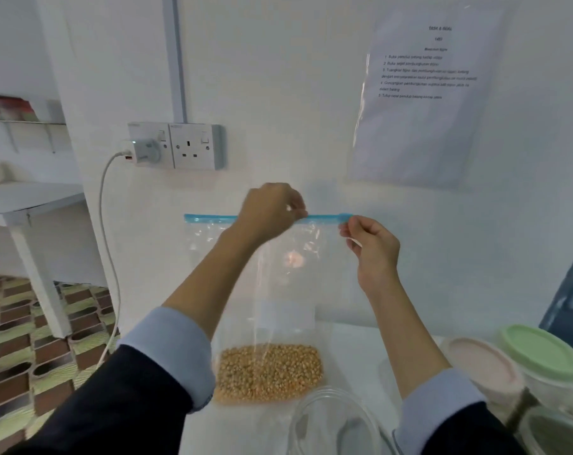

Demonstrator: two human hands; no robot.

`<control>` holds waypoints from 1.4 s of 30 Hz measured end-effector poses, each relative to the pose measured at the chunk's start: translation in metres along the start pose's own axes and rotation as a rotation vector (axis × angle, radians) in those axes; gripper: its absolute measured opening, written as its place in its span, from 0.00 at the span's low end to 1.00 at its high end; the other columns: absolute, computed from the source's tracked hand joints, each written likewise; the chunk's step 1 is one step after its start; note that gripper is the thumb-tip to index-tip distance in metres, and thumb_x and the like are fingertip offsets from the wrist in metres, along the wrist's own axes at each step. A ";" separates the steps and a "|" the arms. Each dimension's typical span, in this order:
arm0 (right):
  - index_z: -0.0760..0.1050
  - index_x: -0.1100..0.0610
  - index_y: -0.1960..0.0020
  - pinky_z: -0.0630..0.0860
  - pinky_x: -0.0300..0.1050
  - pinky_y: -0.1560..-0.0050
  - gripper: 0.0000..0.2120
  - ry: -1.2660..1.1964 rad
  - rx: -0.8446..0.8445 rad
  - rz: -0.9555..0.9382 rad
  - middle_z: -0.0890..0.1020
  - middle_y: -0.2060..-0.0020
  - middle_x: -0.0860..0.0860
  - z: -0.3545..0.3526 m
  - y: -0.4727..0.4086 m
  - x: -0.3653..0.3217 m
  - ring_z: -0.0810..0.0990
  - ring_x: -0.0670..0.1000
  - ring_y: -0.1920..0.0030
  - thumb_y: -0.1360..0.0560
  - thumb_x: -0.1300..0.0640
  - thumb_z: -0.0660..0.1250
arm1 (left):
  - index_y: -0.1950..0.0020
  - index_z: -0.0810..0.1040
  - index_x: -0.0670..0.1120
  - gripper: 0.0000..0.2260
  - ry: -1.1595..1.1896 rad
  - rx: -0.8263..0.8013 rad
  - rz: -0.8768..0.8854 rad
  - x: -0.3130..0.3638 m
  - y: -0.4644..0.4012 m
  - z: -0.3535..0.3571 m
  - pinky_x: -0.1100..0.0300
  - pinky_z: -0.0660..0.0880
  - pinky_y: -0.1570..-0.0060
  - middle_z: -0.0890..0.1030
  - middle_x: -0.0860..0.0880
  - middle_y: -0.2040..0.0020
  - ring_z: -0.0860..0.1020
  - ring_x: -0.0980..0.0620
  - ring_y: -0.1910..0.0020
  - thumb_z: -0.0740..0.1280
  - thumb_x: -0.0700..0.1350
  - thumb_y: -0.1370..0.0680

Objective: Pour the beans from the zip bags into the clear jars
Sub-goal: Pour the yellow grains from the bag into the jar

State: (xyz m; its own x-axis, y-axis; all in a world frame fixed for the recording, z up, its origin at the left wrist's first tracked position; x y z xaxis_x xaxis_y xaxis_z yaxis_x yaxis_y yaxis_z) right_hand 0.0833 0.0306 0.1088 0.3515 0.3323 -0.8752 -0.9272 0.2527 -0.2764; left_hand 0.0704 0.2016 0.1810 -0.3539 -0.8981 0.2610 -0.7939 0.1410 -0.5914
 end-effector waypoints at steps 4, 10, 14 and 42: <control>0.79 0.58 0.59 0.75 0.33 0.60 0.08 0.030 -0.021 -0.092 0.80 0.66 0.51 0.005 0.010 -0.007 0.78 0.43 0.67 0.25 0.68 0.66 | 0.48 0.83 0.47 0.08 0.175 -0.151 0.085 0.047 -0.008 0.024 0.53 0.76 0.49 0.83 0.50 0.52 0.79 0.51 0.52 0.69 0.47 0.25; 0.79 0.58 0.62 0.77 0.36 0.55 0.09 0.056 -0.037 -0.108 0.80 0.68 0.49 0.002 0.013 -0.012 0.79 0.45 0.65 0.25 0.68 0.67 | 0.58 0.82 0.42 0.03 0.331 -0.078 0.073 0.059 -0.005 0.021 0.71 0.71 0.63 0.83 0.47 0.63 0.76 0.58 0.67 0.69 0.39 0.26; 0.78 0.59 0.62 0.75 0.34 0.59 0.09 0.027 -0.022 -0.045 0.80 0.66 0.53 0.007 0.013 -0.010 0.78 0.47 0.65 0.25 0.69 0.67 | 0.60 0.79 0.40 0.04 0.272 -0.063 0.064 0.048 -0.003 0.016 0.71 0.68 0.66 0.80 0.48 0.63 0.73 0.56 0.66 0.70 0.39 0.26; 0.73 0.57 0.60 0.77 0.39 0.60 0.11 -0.035 0.011 0.106 0.76 0.67 0.54 0.015 -0.013 0.005 0.77 0.45 0.74 0.22 0.68 0.60 | 0.50 0.83 0.42 0.07 -0.005 -0.194 -0.161 -0.072 0.036 -0.035 0.63 0.67 0.59 0.77 0.51 0.61 0.73 0.53 0.61 0.68 0.44 0.24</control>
State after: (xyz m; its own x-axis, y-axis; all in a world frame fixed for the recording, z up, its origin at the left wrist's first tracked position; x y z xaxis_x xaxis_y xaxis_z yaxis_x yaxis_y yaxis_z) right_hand 0.0986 0.0428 0.1136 0.2562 0.3890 -0.8849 -0.9580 0.2241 -0.1788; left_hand 0.0496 0.2861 0.1673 -0.2129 -0.9176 0.3356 -0.9202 0.0728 -0.3847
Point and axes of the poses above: each hand's wrist, its own y-axis away from the middle knuckle, its own z-axis out of the palm, x = y × z, the point moved 4 cm from there along -y, towards the middle knuckle
